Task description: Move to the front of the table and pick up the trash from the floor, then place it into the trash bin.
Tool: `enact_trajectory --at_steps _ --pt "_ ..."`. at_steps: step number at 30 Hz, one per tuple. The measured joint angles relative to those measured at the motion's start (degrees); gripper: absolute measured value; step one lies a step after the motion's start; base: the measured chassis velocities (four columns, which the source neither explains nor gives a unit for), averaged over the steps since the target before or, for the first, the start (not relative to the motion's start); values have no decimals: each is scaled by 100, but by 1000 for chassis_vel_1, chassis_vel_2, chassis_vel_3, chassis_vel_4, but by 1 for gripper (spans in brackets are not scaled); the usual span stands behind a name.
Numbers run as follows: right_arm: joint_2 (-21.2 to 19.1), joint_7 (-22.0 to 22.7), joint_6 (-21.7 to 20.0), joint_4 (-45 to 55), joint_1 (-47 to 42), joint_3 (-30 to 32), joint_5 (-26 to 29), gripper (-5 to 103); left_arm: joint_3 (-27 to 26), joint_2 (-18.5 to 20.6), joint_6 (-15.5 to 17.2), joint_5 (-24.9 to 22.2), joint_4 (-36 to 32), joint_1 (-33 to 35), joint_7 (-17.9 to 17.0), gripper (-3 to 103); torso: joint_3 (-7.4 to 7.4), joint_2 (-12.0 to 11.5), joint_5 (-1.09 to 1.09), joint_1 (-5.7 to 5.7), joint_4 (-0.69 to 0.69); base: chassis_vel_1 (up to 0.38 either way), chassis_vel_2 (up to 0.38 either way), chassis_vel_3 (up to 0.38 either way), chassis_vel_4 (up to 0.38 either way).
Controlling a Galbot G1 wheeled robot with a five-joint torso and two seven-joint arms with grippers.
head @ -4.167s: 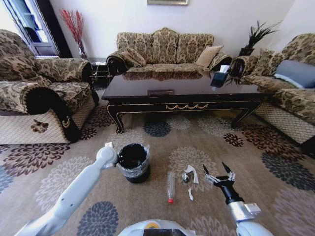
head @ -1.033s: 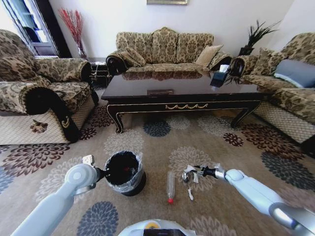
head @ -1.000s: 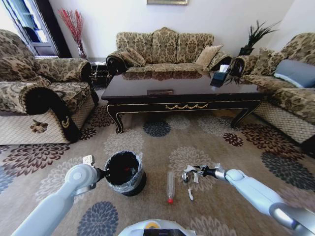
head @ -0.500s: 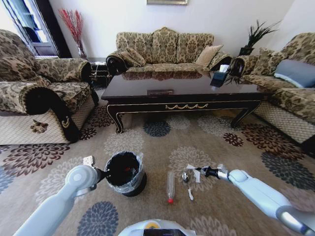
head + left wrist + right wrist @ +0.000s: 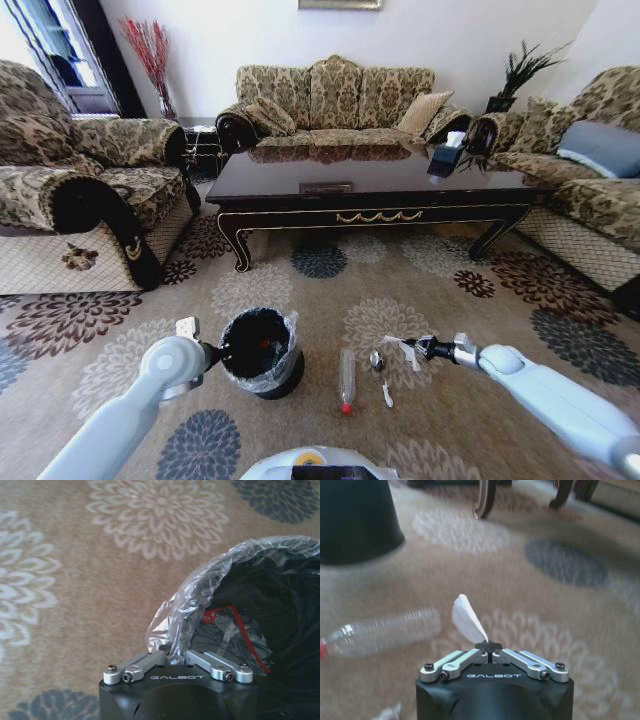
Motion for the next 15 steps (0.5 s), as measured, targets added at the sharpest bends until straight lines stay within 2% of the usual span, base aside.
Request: enact_trajectory --at_steps 3,4,5,7,9,10,15 --pt "-422 38 -45 694 -464 561 149 0 369 -168 0 115 115 -220 0 0 0 0 2 0 -1 0 0 0 0" --pt "-422 38 -45 694 -464 561 149 0 369 -168 0 115 115 -220 0 0 0 0 2 0 -1 0 0 0 0" --pt "-590 50 -53 956 -602 758 228 0 487 -230 0 153 148 -285 0 0 0 0 2 0 -4 0 0 0 0" --pt "-913 74 -87 1495 -929 1187 424 0 706 -349 0 217 199 -405 -2 0 0 0 -1 0 -1 0 0 0 0" --pt "-1020 92 -107 1697 -1103 1388 508 0 782 -384 0 243 220 -452 -8 0 0 0 -1 0 0 0 0 0 0" --pt "-1188 126 -144 2071 -1339 1701 667 0 907 -439 0 287 260 -532 -21 0 0 0 1 0 -4 0 0 0 0" --pt "-1572 265 -283 2953 -1537 2099 1078 0 1192 -541 0 415 364 -749 -41 0 0 0 0 0 1 0 0 0 0"
